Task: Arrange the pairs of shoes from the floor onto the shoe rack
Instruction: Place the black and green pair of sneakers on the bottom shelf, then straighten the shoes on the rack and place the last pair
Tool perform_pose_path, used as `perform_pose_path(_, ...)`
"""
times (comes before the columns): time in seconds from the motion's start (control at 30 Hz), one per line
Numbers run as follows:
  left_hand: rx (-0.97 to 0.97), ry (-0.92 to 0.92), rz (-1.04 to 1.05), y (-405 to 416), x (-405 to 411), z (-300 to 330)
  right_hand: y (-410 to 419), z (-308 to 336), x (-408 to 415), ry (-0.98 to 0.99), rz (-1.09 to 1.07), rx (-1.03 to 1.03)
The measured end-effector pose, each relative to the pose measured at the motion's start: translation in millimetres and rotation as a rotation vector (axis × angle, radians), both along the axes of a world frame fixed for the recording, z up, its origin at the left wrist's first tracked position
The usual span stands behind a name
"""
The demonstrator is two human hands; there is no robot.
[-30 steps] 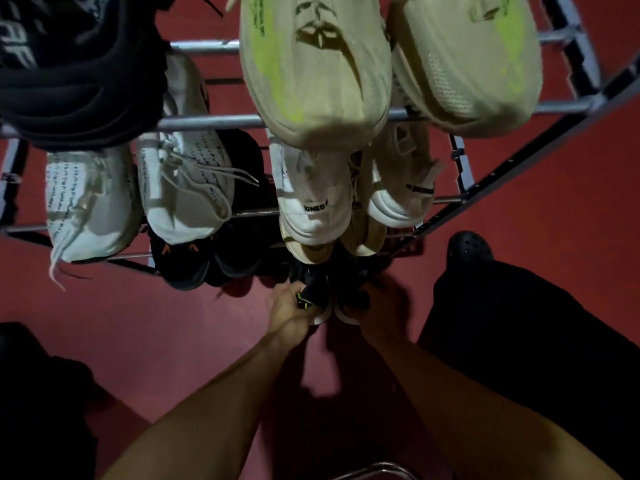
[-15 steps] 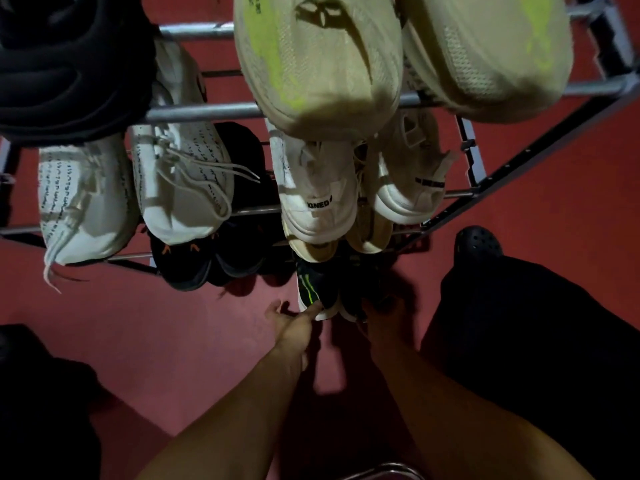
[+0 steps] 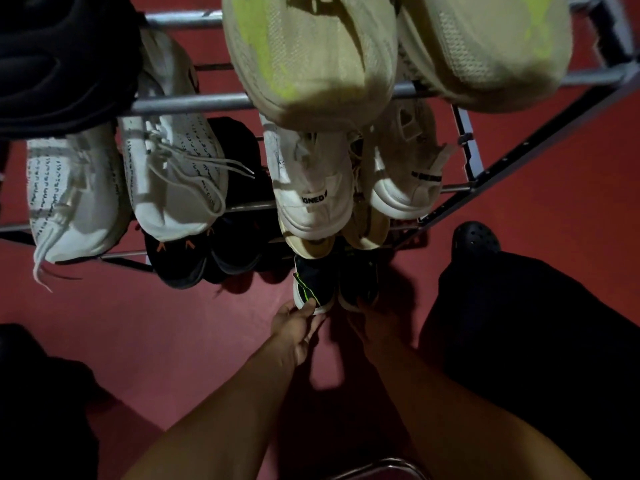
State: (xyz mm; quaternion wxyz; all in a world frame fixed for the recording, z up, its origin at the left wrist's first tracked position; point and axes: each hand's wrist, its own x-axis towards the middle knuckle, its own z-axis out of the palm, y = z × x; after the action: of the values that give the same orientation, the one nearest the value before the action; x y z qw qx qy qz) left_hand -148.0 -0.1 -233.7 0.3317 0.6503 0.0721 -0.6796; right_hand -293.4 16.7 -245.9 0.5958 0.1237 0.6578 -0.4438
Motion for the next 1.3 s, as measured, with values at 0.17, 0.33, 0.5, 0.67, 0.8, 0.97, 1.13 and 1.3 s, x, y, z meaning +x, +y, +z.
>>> perform_pose_path(0.17, -0.054, 0.004, 0.04, -13.4, -0.6, -3.6, -20.1, -5.6, -7.9, -0.021, -0.029, -0.052)
perform_pose_path(0.33, -0.157, 0.017, 0.062, -39.9, -3.7, -3.5, -47.7, -4.9, -12.5, -0.014, 0.021, -0.15)
perform_pose_path(0.5, -0.201, 0.055, -0.191, -58.6, -5.1, -6.2, -73.2, 1.3, -17.1, 0.051, 0.318, -0.168)
perform_pose_path(0.67, -0.269, -0.091, -0.557, -40.8, 9.1, -15.0, -65.3, 2.1, -29.3, 0.266, 0.67, -0.088)
perform_pose_path(0.8, -0.265, -0.172, -0.65, -25.2, 19.1, -2.7, -53.1, 11.1, -24.3, 0.41, 0.837, -0.122)
perform_pose_path(0.97, -0.413, -0.588, -1.254, -23.9, 49.2, 30.6, -38.9, 28.4, -13.2, 0.75, 1.149, -0.249)
perform_pose_path(1.13, -0.553, -0.852, -1.588, -29.8, 69.9, 72.7, -31.5, 72.3, -4.4, 0.995, 1.194, -0.367)
perform_pose_path(1.3, -0.664, -0.933, -1.589, -24.8, 79.9, 132.3, -33.9, 142.4, 8.9, 1.0, 1.36, -0.379)
